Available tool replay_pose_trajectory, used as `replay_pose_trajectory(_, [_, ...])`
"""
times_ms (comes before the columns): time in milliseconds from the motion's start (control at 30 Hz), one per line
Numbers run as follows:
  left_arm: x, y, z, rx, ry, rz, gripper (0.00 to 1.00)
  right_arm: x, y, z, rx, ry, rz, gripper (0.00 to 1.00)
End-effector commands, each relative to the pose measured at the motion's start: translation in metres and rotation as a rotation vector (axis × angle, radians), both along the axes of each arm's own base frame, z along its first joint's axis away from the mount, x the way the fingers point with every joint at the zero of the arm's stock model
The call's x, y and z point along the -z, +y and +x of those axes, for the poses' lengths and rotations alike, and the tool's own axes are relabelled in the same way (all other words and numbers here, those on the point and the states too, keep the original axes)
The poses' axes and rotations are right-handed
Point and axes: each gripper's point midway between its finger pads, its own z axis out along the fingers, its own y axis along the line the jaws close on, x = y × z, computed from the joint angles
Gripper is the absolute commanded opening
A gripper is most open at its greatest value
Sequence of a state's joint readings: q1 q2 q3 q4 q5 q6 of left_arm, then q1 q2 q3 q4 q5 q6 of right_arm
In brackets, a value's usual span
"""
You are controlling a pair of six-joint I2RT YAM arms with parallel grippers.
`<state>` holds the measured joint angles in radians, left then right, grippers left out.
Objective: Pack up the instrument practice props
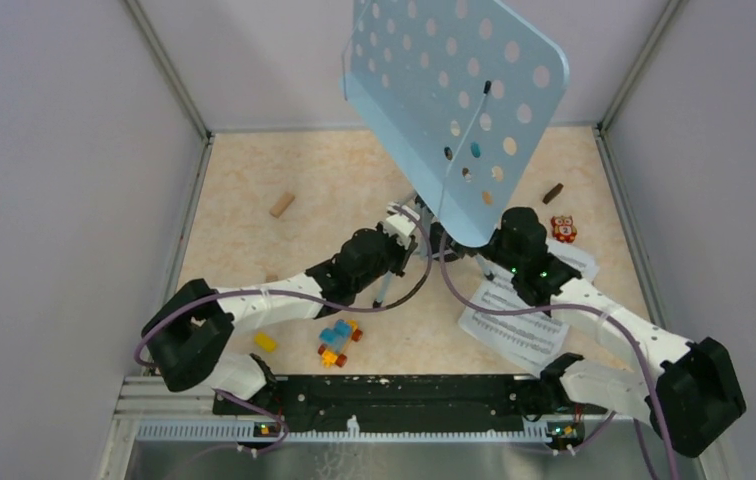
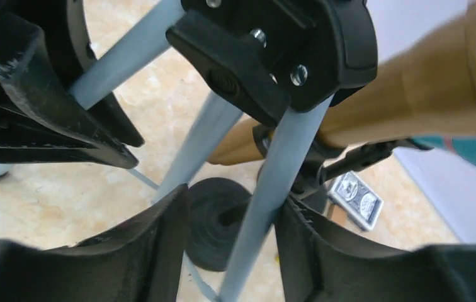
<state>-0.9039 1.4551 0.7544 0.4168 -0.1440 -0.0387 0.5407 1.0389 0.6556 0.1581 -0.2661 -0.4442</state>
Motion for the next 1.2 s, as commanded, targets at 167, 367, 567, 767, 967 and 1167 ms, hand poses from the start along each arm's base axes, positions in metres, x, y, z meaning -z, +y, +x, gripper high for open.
replay_pose_trajectory(167, [0.000,0.034,-0.013,-0.083,0.010,-0.010,0.00,-0.060,0.043,0.003,-0.052,-0.343,-0.078,0.01])
replay_pose_trajectory(367, [-0.006,0.061,-0.020,-0.150,-0.004,-0.020,0.00,-0.074,0.062,0.003,-0.078,-0.371,-0.017,0.00])
replay_pose_trajectory(567, [-0.019,0.082,-0.020,-0.218,-0.036,0.001,0.00,-0.064,0.080,-0.001,-0.112,-0.294,0.159,0.00])
replay_pose_trajectory(767, [-0.042,0.096,-0.020,-0.265,-0.072,-0.005,0.00,-0.056,0.105,-0.012,-0.151,-0.150,0.335,0.00])
replay_pose_trajectory(967, [-0.045,0.093,-0.022,-0.232,-0.081,-0.016,0.00,-0.060,0.127,-0.033,-0.226,-0.073,0.483,0.00])
replay_pose_trajectory(1167, [-0.034,0.090,-0.024,-0.226,-0.064,-0.044,0.03,-0.052,0.128,-0.044,-0.215,-0.012,0.614,0.00])
